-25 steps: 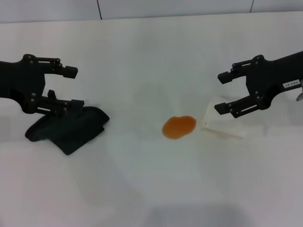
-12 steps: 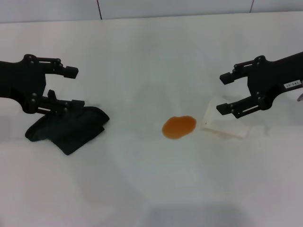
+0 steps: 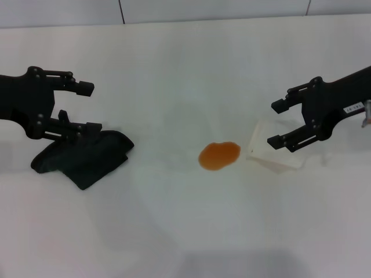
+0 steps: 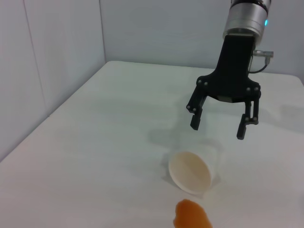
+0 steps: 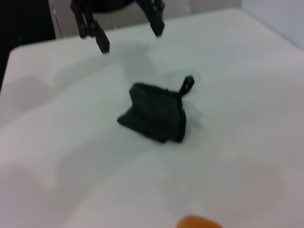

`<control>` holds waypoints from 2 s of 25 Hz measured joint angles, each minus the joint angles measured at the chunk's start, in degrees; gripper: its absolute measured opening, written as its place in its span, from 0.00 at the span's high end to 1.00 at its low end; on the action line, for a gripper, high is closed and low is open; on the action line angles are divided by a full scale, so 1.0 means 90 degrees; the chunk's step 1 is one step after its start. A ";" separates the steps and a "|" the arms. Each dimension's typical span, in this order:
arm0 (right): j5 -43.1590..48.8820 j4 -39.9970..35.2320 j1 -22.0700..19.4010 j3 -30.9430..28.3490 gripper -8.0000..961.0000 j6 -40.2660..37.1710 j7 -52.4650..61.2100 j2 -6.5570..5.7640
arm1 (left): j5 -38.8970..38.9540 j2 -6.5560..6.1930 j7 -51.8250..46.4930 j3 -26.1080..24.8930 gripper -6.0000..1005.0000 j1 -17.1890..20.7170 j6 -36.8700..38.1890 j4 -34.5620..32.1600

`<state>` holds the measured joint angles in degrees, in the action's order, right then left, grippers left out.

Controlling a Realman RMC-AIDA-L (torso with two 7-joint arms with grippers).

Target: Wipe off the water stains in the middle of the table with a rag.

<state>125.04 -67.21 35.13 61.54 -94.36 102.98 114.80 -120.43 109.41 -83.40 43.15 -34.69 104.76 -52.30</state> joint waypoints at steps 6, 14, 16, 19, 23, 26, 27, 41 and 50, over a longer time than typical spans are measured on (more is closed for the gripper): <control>0.0687 -0.0011 0.0519 0.0310 0.16 -0.0125 0.0802 -0.0007 | -0.0079 -0.0007 -0.0018 0.0013 0.16 -0.0042 0.0022 0.0000; 0.1832 0.0153 0.1291 0.1169 0.16 -0.0124 0.2022 0.0028 | -0.0219 -0.0011 -0.0078 0.0056 0.16 -0.0074 0.0030 -0.0138; 0.2035 0.0224 0.1443 0.1282 0.16 -0.0122 0.2250 0.0041 | -0.0219 -0.0002 -0.0083 0.0093 0.16 -0.0095 0.0030 -0.0162; 0.2235 0.0336 0.1633 0.1435 0.16 -0.0125 0.2579 0.0041 | -0.0228 0.0009 -0.0085 0.0169 0.16 -0.0122 0.0030 -0.0165; 0.2549 0.0482 0.1780 0.1706 0.16 -0.0139 0.2835 0.0038 | -0.0305 0.0034 -0.0088 0.0226 0.16 -0.0143 0.0030 -0.0168; 0.2642 0.0699 0.1902 0.1804 0.17 -0.0133 0.2915 0.0041 | -0.0348 0.0053 -0.0089 0.0234 0.16 -0.0166 0.0030 -0.0175; 0.2644 0.0781 0.1945 0.1823 0.17 -0.0128 0.2929 0.0042 | -0.0356 0.0057 -0.0089 0.0236 0.16 -0.0181 0.0030 -0.0177; 0.2656 0.2033 0.2592 0.2301 0.17 0.0489 0.3443 0.0102 | -0.0369 0.0115 -0.0088 0.0303 0.16 -0.0237 -0.0006 -0.0176; 0.2592 0.2579 0.2711 0.2571 0.17 0.0985 0.3491 0.0137 | -0.0369 0.0150 -0.0070 0.0355 0.16 -0.0228 -0.0019 -0.0174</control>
<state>148.37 -44.00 59.53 84.69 -85.50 134.40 116.03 -123.76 110.76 -84.03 46.34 -36.75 104.59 -53.87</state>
